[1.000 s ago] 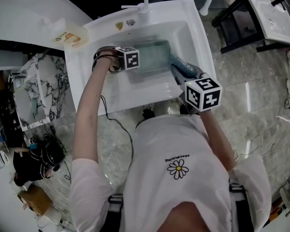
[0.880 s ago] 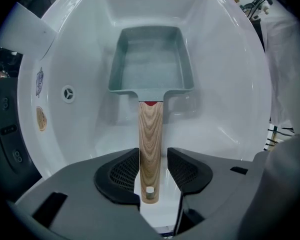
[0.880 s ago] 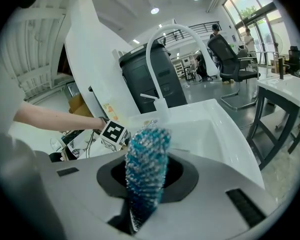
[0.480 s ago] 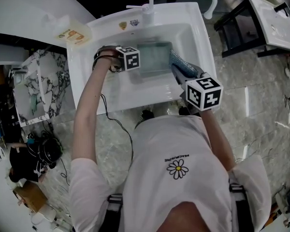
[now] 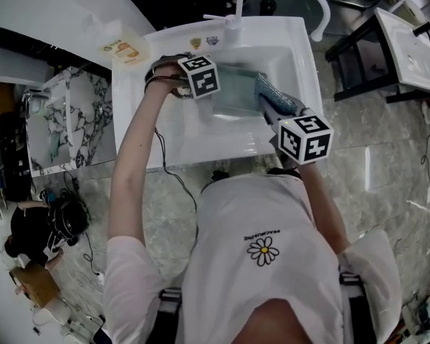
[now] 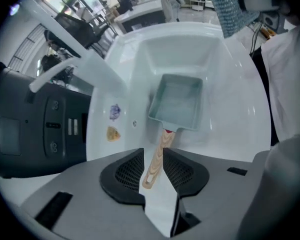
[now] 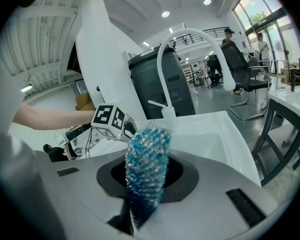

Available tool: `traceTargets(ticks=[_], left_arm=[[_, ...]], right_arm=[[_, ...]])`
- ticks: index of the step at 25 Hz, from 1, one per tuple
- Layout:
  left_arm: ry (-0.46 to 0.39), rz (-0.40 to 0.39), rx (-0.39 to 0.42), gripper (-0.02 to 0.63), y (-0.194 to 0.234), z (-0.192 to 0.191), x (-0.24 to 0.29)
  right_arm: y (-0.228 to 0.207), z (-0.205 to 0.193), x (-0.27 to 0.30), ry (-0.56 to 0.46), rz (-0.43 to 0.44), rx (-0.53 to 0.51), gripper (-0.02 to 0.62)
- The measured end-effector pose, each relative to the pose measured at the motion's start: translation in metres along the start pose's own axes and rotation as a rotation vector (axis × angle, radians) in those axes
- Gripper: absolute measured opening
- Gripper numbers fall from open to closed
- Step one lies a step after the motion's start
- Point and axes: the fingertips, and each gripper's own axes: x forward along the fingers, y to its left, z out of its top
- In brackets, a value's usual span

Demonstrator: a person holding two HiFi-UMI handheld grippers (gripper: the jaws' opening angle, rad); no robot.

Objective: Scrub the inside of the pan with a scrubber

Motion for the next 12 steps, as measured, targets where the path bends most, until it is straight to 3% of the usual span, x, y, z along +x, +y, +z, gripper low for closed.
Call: traceTargets(ticks=[7,12], left_arm=[[-0.227,0.238,-0.221,0.035,0.042,0.012,-0.077],[-0.458,0.420,-0.470,0.021,0.045,0.015,-0.154]], right_arm=[[0.005,0.017,-0.004,-0.060,0.005,-0.028,0.061],[0.000,0.028,-0.007,-0.104,-0.017,-0.037,0.061]])
